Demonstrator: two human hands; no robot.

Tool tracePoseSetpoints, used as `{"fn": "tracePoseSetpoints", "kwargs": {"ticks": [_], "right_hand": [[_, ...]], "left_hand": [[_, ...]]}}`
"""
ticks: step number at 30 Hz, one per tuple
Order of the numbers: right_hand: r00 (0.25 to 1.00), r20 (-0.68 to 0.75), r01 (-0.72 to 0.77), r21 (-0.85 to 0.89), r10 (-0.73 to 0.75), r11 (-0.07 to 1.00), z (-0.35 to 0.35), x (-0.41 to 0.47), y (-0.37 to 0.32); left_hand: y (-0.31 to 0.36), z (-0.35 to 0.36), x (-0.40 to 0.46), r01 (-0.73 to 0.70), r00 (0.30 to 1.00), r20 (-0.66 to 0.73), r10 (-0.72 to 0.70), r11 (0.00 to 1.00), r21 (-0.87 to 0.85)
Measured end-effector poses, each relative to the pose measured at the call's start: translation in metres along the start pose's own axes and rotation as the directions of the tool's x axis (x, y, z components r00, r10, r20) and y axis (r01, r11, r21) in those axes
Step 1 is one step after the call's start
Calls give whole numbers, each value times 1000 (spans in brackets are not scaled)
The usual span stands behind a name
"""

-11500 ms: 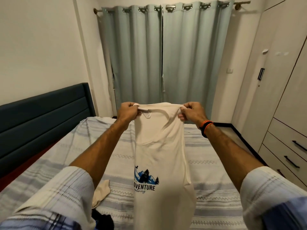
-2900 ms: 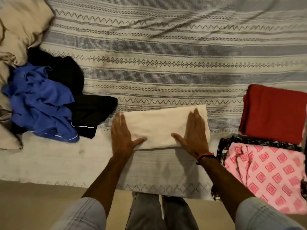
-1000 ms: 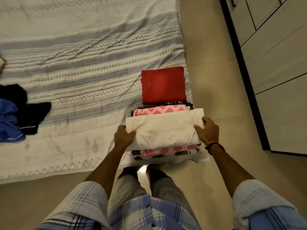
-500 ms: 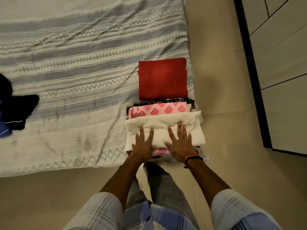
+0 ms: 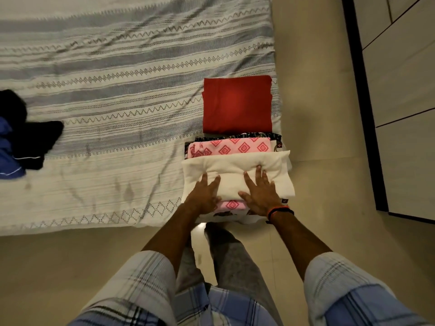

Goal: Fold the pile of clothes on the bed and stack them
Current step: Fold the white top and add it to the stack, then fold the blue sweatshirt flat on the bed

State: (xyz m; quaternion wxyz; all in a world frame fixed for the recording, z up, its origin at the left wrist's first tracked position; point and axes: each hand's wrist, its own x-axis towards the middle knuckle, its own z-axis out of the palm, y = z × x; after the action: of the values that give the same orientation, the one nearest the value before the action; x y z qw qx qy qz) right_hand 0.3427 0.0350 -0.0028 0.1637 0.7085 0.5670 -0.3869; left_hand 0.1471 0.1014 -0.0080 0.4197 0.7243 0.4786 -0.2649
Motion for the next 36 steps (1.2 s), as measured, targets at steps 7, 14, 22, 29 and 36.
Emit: {"fn": "tracePoseSetpoints", "kwargs": {"ticks": [7, 14, 22, 29, 36], "right_hand": [[987, -157, -6, 246, 46, 969, -18, -42, -13], [944, -329, 101, 316, 9, 943, -35, -77, -68], [903, -418, 252, 331, -98, 909, -24, -108, -204], [878, -405, 381, 272, -255, 883, -5, -127, -346], [841, -348, 493, 178, -414, 852, -9, -99, -473]], "left_hand": [[-7, -27, -52, 6, 997, -81, -14, 994, -109], [-34, -57, -114, -47, 973, -232, -6, 973, -224], [-138, -62, -207, -39, 938, -336, -87, 936, -351], [-263, -68, -298, 5, 867, -416, -275, 839, -544], [-370, -87, -345, 71, 792, -396, -464, 715, -696]]}}
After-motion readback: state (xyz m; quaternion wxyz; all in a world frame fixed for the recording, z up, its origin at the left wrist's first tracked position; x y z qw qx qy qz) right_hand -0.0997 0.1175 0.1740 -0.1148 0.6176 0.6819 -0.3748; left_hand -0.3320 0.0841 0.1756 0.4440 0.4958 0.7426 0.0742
